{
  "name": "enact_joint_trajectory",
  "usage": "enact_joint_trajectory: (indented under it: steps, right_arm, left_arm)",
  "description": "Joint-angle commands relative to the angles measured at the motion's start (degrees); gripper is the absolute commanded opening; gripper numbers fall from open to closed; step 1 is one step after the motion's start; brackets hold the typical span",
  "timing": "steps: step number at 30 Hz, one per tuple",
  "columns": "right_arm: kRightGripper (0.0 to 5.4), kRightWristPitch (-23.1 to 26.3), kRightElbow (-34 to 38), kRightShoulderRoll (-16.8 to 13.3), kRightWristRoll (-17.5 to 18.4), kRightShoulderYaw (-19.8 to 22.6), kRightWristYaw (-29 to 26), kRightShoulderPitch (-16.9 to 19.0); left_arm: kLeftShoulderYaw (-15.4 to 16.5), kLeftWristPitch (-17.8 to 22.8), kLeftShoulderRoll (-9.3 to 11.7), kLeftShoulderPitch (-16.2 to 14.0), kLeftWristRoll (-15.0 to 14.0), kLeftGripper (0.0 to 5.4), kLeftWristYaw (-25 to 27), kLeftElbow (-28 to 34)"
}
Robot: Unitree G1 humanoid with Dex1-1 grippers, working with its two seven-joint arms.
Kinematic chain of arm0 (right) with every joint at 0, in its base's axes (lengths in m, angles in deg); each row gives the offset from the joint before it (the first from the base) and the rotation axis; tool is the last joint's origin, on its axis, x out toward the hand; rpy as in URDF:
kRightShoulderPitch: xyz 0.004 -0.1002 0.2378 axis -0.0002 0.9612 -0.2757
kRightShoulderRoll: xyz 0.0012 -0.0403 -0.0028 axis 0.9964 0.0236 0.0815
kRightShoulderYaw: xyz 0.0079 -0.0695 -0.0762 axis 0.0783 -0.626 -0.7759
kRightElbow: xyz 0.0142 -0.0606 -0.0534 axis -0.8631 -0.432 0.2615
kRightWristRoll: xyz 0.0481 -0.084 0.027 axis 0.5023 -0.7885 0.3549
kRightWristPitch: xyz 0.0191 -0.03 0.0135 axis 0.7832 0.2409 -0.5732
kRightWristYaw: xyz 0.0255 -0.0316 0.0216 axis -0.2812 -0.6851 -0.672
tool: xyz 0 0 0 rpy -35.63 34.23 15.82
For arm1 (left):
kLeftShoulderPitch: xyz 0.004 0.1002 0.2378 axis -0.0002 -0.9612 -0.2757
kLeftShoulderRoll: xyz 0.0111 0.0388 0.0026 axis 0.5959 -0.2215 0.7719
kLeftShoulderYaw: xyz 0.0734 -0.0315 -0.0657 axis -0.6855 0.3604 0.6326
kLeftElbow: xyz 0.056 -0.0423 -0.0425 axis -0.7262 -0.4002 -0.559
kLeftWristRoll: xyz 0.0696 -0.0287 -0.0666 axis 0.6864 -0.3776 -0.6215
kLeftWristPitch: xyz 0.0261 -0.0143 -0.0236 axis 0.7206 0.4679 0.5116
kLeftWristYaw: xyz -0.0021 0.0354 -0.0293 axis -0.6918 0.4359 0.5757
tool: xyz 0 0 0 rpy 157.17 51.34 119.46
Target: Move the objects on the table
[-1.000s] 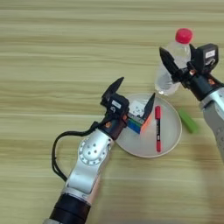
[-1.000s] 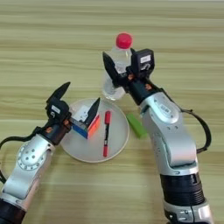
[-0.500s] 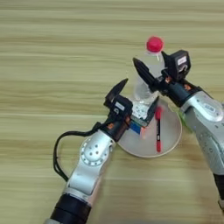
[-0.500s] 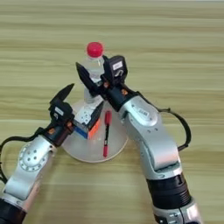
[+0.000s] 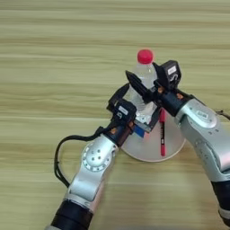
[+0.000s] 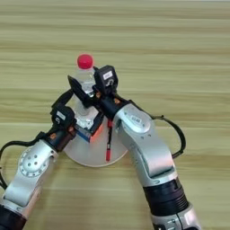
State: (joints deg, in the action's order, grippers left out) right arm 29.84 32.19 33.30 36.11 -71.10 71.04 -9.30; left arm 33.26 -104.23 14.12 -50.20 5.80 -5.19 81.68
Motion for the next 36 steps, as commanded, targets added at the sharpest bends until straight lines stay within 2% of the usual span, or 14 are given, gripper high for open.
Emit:
enact_joint_trajectory:
  steps: [1,19,22,27,36]
  right_arm:
    - [3.05,-0.59,2.69,0.78,0.39,-0.81,-0.8,0.33]
    - [3.05,1.53,6.58,1.06,1.16,-2.36,-1.73,2.52]
    - [3.05,1.51,6.43,1.09,1.13,-2.38,-1.77,2.57]
    - [3.05,1.41,6.13,1.14,1.05,-2.43,-1.79,2.59]
    - [3.05,1.11,5.43,1.28,0.78,-2.24,-1.73,2.53]
  left_arm:
    - [0.21,-0.53,0.05,0.38,0.24,5.4,-0.08,-0.48]
    - [2.09,-0.75,-0.22,1.19,0.17,5.4,-0.96,-2.4]
    - [2.43,-0.31,-0.49,1.3,-1.78,5.4,0.33,-2.59]
    - [2.78,-0.22,-0.52,1.38,-2.74,4.91,1.19,-2.36]
    - [2.97,-0.52,-0.53,1.32,-2.66,4.09,1.45,-2.36]
